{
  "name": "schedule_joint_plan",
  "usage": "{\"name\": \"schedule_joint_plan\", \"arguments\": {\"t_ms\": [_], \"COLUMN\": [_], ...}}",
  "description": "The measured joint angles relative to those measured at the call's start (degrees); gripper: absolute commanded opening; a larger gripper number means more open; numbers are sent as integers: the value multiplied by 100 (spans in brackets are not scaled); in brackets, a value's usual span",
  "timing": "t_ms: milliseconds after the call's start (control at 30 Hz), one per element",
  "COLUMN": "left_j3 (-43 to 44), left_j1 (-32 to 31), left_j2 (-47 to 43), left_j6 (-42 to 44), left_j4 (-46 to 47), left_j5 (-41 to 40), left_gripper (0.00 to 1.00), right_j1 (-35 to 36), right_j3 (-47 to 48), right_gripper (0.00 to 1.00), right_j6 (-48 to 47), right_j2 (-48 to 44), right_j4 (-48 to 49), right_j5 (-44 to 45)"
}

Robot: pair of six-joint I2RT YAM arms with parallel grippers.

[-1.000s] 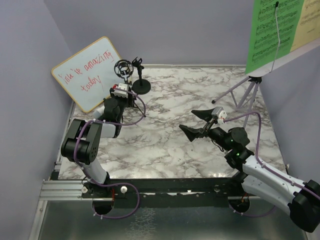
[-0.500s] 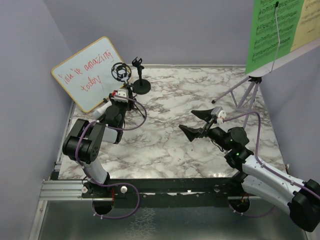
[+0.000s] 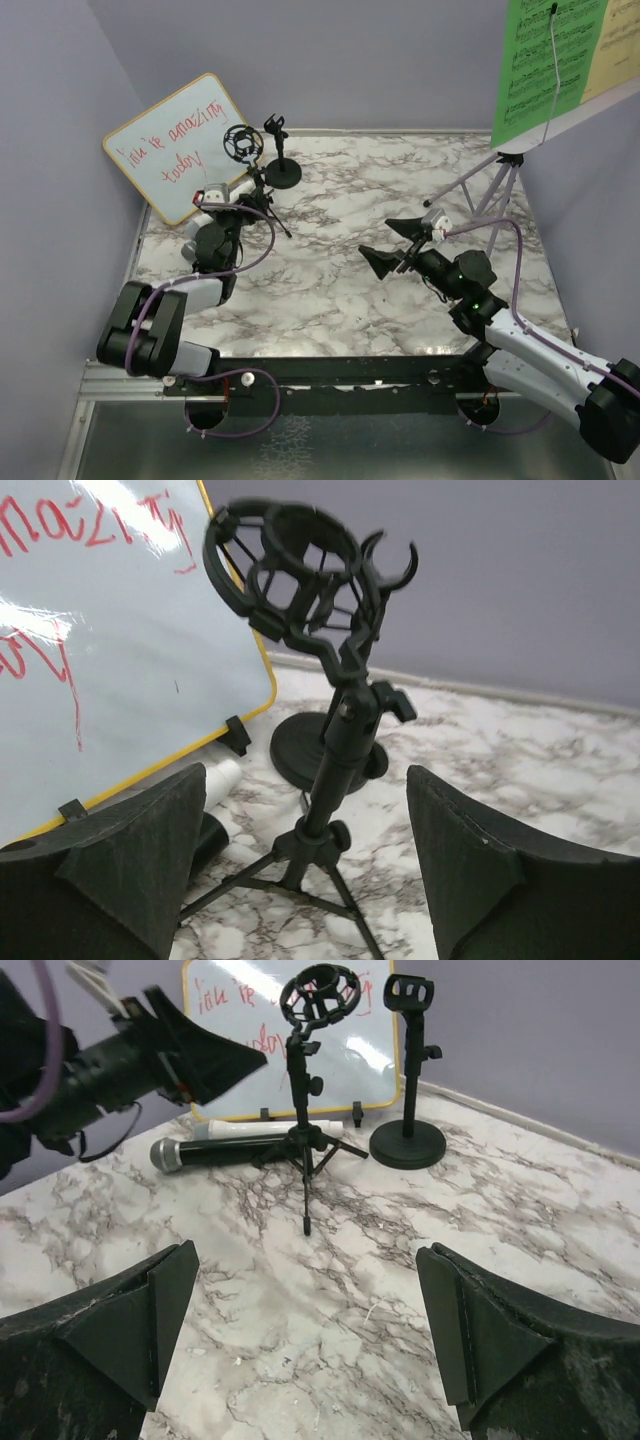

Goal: Pack up the instrument practice props
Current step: Move the microphone stand to the center of the board, then move the music stand to the center of the board.

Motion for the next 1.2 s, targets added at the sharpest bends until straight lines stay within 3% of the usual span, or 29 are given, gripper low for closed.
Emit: {"name": "schedule_joint_plan", "arguments": {"t_ms": [133,300,467,633,900,1200], "left_j3": [-13,138,732,1290,1235,1091], "left_j1": [-26,-26,-26,-52,-511,-1187], "left_j2": [-1091,-2430,-3368,-3980,-5005,-5346], "left_j6": [-730,-1128,-957,-378,-28,109], "left_j4": [-887,-2507,-4170,-5510,-6144,-6284], "left_j5": [-214,-367,-439,-380,-225,-122], "left_gripper": [84,97,99,99,99,99], "right_j1": [0,0,-144,-765,-1912,-3458], "right_j3": [433,929,990,1038,1252,1307], "right_gripper": [100,100,100,100,100,100], "right_j6": [205,306,297,302,448,632], "right_j2": [92,227,225,225,225,293], "right_j4": [-590,-1217,-1670,-1971,-1963,-1342], "right_j5": [372,968,1567,1751,1790,1626]}}
